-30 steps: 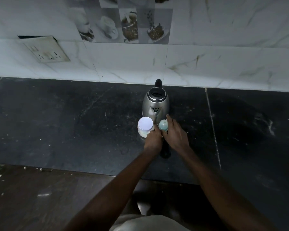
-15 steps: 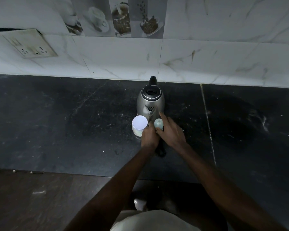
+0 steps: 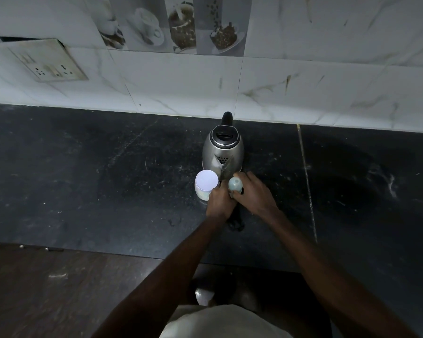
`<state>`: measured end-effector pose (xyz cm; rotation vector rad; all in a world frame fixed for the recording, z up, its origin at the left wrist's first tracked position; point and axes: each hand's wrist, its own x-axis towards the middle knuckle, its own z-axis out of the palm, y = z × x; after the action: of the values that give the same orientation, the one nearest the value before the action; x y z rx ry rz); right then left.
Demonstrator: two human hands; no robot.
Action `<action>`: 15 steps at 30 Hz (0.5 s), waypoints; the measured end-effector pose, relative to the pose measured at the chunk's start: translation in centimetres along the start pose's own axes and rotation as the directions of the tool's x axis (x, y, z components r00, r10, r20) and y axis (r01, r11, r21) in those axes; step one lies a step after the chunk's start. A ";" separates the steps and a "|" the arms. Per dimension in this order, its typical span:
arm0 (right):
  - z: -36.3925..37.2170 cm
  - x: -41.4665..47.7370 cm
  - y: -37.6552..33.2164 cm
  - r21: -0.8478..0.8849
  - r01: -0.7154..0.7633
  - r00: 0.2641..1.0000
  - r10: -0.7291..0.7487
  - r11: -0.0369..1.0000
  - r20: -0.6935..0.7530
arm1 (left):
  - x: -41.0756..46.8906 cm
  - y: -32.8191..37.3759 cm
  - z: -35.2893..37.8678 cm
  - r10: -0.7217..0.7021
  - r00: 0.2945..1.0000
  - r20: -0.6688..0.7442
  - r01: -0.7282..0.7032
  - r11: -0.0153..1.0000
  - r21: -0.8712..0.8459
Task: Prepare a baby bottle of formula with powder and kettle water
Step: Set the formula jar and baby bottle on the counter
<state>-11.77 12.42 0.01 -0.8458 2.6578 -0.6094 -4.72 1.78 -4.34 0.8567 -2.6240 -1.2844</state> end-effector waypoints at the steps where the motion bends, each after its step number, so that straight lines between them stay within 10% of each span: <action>1: -0.1 0.1 -0.1 -0.006 0.000 1.000 0.000 1.000 0.009 | -0.1 0.0 0.0 0.002 1.000 -0.002 -0.002 1.000 -0.004; 15: 0.2 1.0 -0.7 -0.091 0.036 0.997 -0.030 0.995 0.065 | 0.1 -0.6 0.3 0.003 1.000 0.019 -0.003 1.000 0.010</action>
<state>-12.11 11.23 0.02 -0.9202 2.6363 -0.4631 -4.61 1.66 -5.04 0.8459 -2.6471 -1.2866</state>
